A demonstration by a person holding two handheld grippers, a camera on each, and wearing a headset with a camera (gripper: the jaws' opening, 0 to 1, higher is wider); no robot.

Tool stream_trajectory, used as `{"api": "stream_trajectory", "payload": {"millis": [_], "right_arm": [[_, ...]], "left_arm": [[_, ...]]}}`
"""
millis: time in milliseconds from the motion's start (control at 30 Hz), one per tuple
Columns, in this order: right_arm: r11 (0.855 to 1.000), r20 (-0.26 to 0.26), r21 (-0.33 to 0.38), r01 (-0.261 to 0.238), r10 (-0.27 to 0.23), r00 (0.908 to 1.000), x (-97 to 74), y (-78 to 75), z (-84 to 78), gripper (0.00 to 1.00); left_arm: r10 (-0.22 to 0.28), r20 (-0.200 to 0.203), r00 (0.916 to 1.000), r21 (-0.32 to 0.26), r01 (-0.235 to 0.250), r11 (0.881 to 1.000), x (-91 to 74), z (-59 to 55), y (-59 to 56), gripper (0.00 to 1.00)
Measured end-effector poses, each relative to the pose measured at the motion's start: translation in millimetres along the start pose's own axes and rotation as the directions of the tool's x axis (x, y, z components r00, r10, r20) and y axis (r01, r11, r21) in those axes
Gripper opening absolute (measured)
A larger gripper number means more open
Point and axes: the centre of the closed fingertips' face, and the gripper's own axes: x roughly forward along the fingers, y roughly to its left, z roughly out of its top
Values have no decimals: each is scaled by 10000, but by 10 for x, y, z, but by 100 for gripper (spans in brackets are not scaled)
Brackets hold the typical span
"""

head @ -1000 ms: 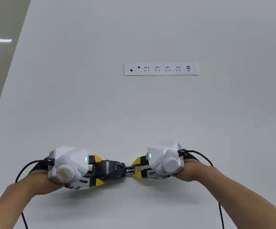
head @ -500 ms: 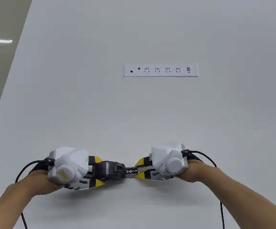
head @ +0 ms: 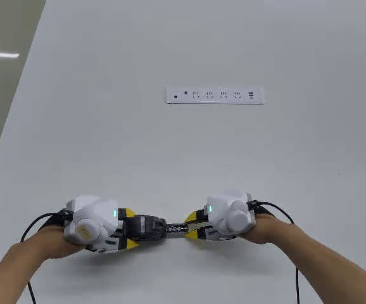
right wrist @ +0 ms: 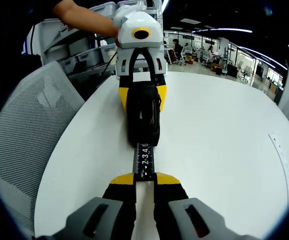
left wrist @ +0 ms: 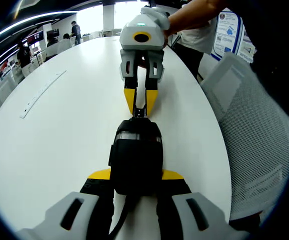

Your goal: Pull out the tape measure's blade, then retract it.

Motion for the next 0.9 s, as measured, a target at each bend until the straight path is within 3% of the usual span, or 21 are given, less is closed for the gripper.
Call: {"api": "stream_trajectory", "payload": {"millis": [900], "right_arm": [[10000, -146, 44, -11, 12, 9999, -203, -7, -165, 10]], "left_arm": [[-7, -71, 10000, -22, 7, 10000, 3, -5, 6, 28]]}}
